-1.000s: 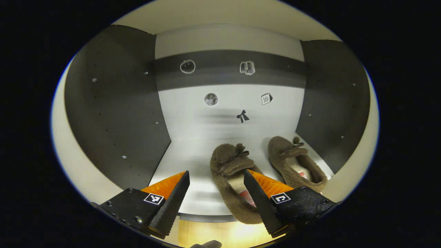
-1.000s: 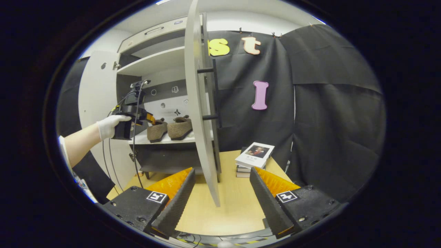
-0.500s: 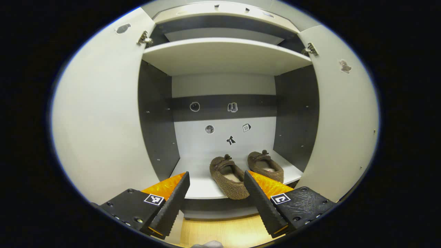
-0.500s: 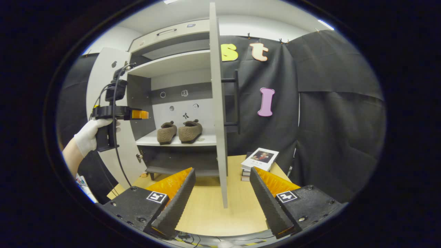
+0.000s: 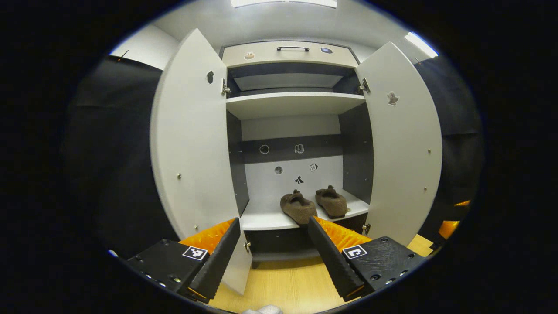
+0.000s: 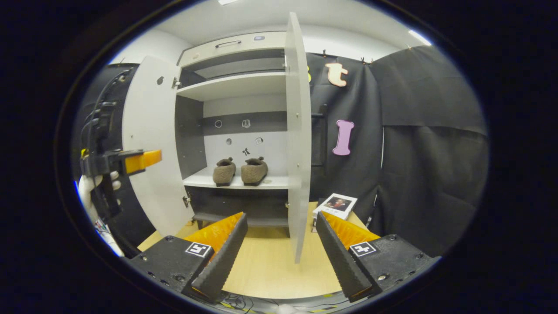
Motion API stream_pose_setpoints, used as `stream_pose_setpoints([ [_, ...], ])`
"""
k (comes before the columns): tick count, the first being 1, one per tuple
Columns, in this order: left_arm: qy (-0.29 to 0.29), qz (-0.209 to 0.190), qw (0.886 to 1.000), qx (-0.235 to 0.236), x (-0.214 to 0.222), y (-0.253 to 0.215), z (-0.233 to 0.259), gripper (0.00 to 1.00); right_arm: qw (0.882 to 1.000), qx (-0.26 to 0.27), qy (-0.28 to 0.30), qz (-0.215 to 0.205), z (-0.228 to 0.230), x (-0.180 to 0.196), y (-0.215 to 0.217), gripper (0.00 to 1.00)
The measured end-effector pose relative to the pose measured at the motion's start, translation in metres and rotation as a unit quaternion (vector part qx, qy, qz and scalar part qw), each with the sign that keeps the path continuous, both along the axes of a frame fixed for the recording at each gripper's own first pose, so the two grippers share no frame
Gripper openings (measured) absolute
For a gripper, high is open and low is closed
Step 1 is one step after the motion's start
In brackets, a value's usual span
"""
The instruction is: Grab one shoe with the right hand and put it into the shoe cabinet, grab the other shoe with the left hand and put it into the shoe cabinet; then close the right door with the right hand and the left door with the left hand.
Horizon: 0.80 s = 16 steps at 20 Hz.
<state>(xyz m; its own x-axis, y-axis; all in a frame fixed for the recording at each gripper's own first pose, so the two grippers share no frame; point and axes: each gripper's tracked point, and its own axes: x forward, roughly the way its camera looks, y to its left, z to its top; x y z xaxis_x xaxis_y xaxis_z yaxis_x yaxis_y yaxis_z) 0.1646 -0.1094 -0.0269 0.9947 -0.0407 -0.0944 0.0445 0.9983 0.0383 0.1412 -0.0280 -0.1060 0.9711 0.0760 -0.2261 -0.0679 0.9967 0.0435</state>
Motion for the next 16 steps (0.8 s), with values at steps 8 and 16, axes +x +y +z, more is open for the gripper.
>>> stream_pose_setpoints([
  [8, 0.018, -0.004, 1.000, 0.002, -0.096, 0.019, -0.029, 0.96, 0.999, -0.020, -0.009, -0.036, 0.011, -0.011, -0.014, 1.00],
  [16, 0.004, 0.023, 1.000, -0.012, -0.109, 0.024, -0.022, 0.96, 0.992, -0.026, -0.051, -0.108, 0.059, 0.057, -0.116, 1.00],
])
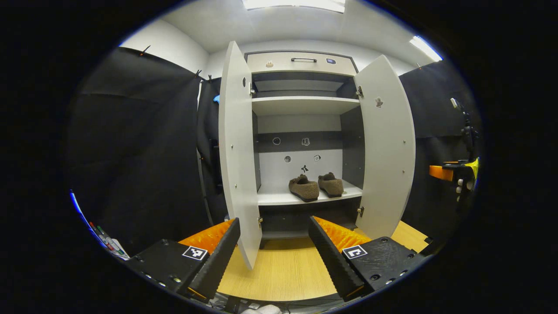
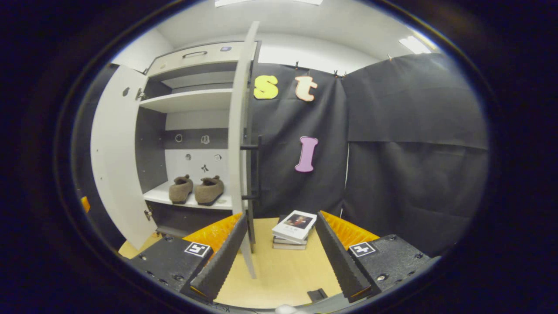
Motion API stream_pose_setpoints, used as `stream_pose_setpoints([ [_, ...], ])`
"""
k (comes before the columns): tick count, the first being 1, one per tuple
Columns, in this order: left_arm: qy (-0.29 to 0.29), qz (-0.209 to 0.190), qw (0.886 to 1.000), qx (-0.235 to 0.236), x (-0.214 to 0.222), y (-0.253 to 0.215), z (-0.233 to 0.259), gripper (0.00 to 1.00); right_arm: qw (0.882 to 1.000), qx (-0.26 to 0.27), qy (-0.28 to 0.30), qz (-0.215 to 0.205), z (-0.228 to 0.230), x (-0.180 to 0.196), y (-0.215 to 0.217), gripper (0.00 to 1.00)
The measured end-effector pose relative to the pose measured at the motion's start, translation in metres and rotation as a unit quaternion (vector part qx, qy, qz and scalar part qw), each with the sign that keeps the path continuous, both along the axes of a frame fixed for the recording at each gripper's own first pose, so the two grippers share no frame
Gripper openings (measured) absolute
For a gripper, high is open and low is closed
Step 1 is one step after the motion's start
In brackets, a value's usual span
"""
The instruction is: Grab one shoe with the right hand and put it into the shoe cabinet, grab the other shoe with the left hand and put it into the shoe cabinet; then close the right door with the right hand and the left door with the left hand.
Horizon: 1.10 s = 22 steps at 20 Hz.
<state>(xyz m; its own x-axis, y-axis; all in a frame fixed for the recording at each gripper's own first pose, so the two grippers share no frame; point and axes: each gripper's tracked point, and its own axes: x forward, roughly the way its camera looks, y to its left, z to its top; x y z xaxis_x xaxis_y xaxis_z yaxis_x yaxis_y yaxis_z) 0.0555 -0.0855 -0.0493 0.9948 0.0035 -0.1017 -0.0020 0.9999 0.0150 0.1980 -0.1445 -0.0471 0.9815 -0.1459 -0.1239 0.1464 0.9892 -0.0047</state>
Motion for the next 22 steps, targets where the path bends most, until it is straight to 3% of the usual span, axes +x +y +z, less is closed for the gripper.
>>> stream_pose_setpoints([
  [5, -0.004, 0.042, 0.999, 0.002, 0.011, -0.018, 0.005, 0.96, 1.000, 0.013, -0.016, 0.023, 0.023, 0.076, -0.032, 1.00],
  [9, -0.001, 0.077, 0.997, 0.000, 0.017, -0.034, 0.004, 1.00, 0.995, 0.035, 0.005, 0.094, 0.020, 0.113, -0.015, 1.00],
  [11, 0.000, 0.087, 0.996, 0.002, 0.020, -0.038, 0.004, 0.96, 0.993, 0.028, 0.003, 0.117, 0.022, 0.119, -0.012, 0.99],
  [12, 0.000, 0.086, 0.996, 0.003, 0.023, -0.041, 0.005, 1.00, 0.992, 0.027, 0.006, 0.125, 0.021, 0.118, -0.007, 0.99],
  [13, 0.002, 0.086, 0.996, 0.006, 0.024, -0.042, 0.004, 0.96, 0.991, 0.029, 0.006, 0.127, 0.022, 0.119, -0.005, 0.92],
  [14, 0.003, 0.088, 0.996, 0.009, 0.028, -0.041, 0.003, 0.96, 0.991, 0.026, 0.007, 0.131, 0.022, 0.116, -0.001, 0.95],
  [15, 0.006, 0.089, 0.996, 0.010, 0.030, -0.041, 0.002, 0.96, 0.991, 0.026, 0.008, 0.134, 0.022, 0.116, 0.005, 0.87],
  [17, 0.009, 0.089, 0.996, 0.005, 0.034, -0.037, -0.001, 0.96, 0.990, 0.021, 0.008, 0.142, 0.023, 0.113, 0.021, 0.87],
  [18, 0.012, 0.087, 0.996, 0.000, 0.036, -0.034, -0.004, 0.96, 0.989, 0.022, 0.008, 0.149, 0.021, 0.110, 0.033, 0.94],
  [22, 0.010, 0.082, 0.997, 0.009, 0.036, -0.007, -0.002, 1.00, 0.988, 0.021, 0.007, 0.153, 0.020, 0.106, 0.082, 0.94],
])
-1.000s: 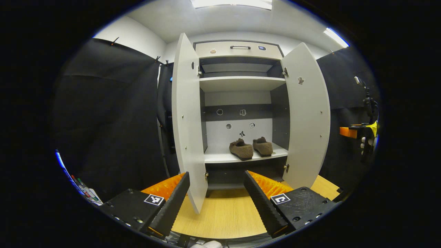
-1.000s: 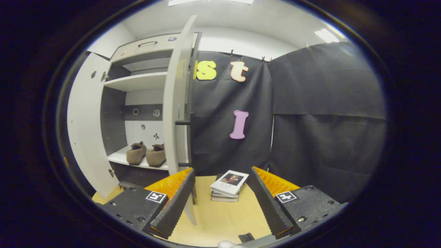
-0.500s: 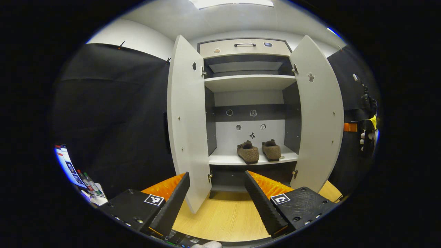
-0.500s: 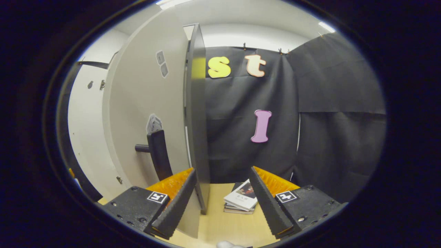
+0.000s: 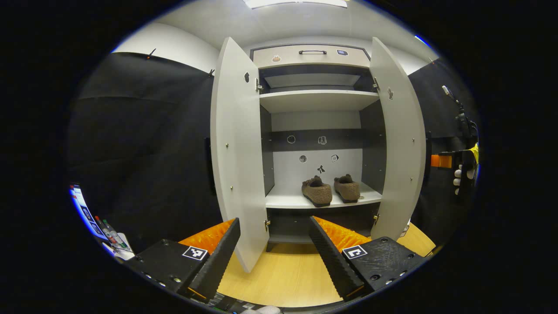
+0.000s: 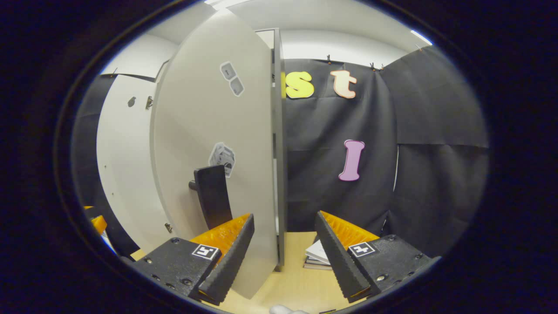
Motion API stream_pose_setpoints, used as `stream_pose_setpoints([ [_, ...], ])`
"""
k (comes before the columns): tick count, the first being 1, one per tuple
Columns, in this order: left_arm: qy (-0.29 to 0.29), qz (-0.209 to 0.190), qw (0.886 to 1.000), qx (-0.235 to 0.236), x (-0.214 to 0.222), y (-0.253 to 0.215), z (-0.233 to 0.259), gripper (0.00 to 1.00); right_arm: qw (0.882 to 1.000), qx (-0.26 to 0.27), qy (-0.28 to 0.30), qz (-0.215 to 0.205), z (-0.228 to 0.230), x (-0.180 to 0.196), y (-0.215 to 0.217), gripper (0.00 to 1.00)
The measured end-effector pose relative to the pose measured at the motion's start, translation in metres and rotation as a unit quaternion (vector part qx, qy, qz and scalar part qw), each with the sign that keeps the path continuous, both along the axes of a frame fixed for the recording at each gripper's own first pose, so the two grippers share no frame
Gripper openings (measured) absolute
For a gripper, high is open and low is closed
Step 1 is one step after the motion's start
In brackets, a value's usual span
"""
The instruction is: Grab one shoe with the right hand and put it into the shoe cabinet, grab the other shoe with the left hand and put it into the shoe cabinet; then close the right door with the right hand and the left door with the left hand.
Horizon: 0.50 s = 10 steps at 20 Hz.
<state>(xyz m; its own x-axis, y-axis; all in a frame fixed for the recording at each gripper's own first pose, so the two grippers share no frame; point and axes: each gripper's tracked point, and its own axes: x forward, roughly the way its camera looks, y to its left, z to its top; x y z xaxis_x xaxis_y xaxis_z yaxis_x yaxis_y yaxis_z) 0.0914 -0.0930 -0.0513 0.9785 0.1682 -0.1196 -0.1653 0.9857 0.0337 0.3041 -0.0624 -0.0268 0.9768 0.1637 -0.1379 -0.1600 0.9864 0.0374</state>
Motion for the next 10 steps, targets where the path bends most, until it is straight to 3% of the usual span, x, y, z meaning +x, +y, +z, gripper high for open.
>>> stream_pose_setpoints([
  [2, 0.001, -0.006, 1.000, -0.007, -0.002, 0.012, -0.001, 0.96, 1.000, 0.000, 0.000, -0.002, -0.001, 0.001, 0.024, 0.94],
  [3, 0.002, -0.011, 1.000, -0.012, -0.002, 0.017, -0.002, 0.96, 1.000, 0.001, -0.002, 0.000, -0.001, 0.004, 0.037, 0.87],
  [4, 0.003, -0.012, 1.000, -0.011, -0.002, 0.023, -0.002, 0.96, 1.000, 0.002, 0.000, 0.008, -0.002, 0.005, 0.052, 0.94],
  [6, 0.004, -0.017, 1.000, -0.004, -0.002, 0.035, -0.002, 0.96, 1.000, 0.007, 0.009, 0.021, -0.007, 0.002, 0.079, 0.94],
  [7, 0.003, -0.020, 1.000, 0.000, -0.001, 0.040, 0.000, 0.96, 1.000, 0.010, 0.006, 0.021, -0.006, -0.001, 0.087, 1.00],
  [10, 0.000, -0.031, 1.000, 0.001, -0.003, 0.052, 0.001, 0.96, 1.000, 0.013, -0.003, 0.020, -0.002, -0.021, 0.107, 1.00],
])
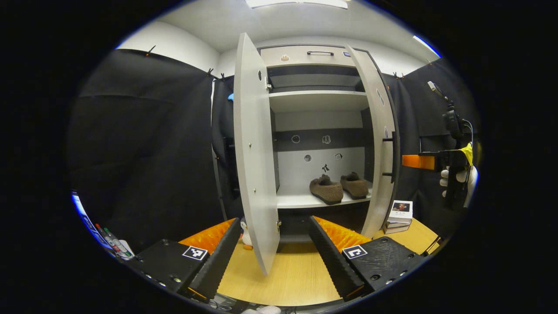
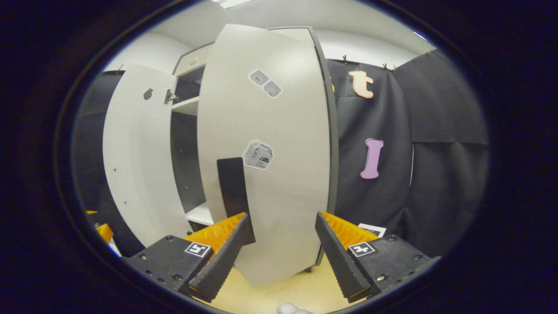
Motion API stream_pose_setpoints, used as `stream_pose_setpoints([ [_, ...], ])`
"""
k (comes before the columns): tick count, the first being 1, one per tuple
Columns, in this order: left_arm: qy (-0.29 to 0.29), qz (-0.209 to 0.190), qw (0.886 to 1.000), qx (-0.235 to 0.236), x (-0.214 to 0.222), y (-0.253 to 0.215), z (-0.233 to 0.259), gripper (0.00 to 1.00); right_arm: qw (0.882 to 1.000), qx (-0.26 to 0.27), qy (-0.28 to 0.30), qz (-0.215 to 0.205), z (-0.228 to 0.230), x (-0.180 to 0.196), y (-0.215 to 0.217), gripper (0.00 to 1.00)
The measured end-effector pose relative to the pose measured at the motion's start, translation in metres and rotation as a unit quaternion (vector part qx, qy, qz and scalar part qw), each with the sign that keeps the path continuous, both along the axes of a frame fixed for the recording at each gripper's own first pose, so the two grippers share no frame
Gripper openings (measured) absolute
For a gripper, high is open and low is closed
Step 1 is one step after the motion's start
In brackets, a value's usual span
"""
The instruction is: Grab one shoe with the right hand and put it into the shoe cabinet, grab the other shoe with the left hand and put it into the shoe cabinet; then close the right door with the right hand and the left door with the left hand.
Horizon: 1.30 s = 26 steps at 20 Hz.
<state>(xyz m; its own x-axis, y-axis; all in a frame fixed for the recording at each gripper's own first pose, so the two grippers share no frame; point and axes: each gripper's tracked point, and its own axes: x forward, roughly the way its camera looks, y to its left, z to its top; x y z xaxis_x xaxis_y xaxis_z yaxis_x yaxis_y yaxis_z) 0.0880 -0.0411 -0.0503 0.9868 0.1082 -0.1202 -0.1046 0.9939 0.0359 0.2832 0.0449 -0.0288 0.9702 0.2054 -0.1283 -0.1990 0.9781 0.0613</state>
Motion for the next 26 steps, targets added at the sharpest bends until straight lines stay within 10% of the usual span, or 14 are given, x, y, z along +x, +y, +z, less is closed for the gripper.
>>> stream_pose_setpoints([
  [15, -0.031, 0.029, 0.999, 0.031, 0.058, 0.136, 0.025, 0.96, 0.995, -0.027, 0.070, -0.073, -0.077, -0.154, -0.016, 0.99],
  [26, -0.031, 0.037, 0.999, 0.010, 0.129, 0.171, 0.030, 0.94, 0.992, -0.017, 0.075, -0.096, -0.076, -0.174, -0.037, 0.99],
])
